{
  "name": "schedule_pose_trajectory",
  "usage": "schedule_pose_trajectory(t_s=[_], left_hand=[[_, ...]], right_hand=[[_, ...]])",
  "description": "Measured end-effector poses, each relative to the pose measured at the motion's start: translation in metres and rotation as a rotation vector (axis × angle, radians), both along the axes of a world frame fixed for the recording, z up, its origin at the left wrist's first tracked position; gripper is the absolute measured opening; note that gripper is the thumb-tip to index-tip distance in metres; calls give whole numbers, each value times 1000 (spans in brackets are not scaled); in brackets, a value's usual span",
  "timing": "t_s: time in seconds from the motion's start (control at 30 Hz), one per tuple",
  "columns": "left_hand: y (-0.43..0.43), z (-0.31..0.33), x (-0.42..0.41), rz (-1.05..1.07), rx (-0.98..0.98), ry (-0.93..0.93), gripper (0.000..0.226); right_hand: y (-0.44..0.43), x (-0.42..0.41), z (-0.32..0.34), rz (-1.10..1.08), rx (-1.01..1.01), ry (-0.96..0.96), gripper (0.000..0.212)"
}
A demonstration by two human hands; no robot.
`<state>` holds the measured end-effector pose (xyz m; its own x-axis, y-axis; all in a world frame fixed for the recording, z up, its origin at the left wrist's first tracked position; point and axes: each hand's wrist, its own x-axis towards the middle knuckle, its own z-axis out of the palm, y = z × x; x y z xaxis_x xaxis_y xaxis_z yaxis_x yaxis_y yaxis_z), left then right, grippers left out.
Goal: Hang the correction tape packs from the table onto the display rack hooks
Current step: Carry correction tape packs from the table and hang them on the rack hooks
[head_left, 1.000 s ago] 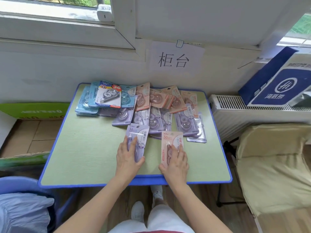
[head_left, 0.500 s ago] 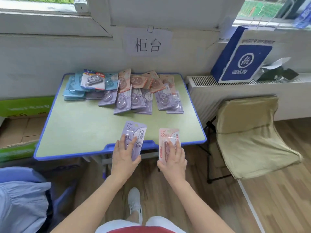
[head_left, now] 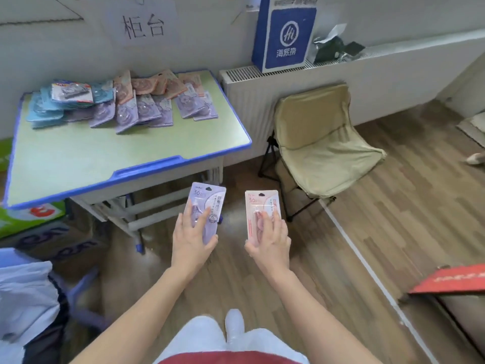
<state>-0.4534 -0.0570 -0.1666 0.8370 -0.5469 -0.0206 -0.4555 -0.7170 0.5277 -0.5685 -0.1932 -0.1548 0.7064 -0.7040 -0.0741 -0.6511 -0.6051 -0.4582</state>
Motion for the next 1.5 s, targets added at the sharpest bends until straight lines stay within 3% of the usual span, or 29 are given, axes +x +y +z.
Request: schedule_pose_trajectory(t_s=[0.17,0.33,0.63,0.87,1.03,1.23,1.5], left_hand=[[-7,-4,-38,-211,-50,33,69],[-4,-2,-93,-431,-74,6,69],[-1,-4,-227,-925,-105,24,64],[-17,20,-349,-1177,-186,-37,67],[-36,40,-457,-1262,-273,-36,75],[-56,55,-582,-1251,-337,48,65],[-100,78,-694,-1294,-414,55,74]], right_hand=[[20,-65,7,-256,-29,-57,72],[58,-139,10,-458,-50,4,70],[136,-290,21,-850,-23,48,79],[164,-406,38,-1143,-37,1,80],[166,-502,50,-1226,-80,-13,80],[152,-627,72,-1260,-142,-36,78],[121,-740,90,-1317,-207,-91,76]])
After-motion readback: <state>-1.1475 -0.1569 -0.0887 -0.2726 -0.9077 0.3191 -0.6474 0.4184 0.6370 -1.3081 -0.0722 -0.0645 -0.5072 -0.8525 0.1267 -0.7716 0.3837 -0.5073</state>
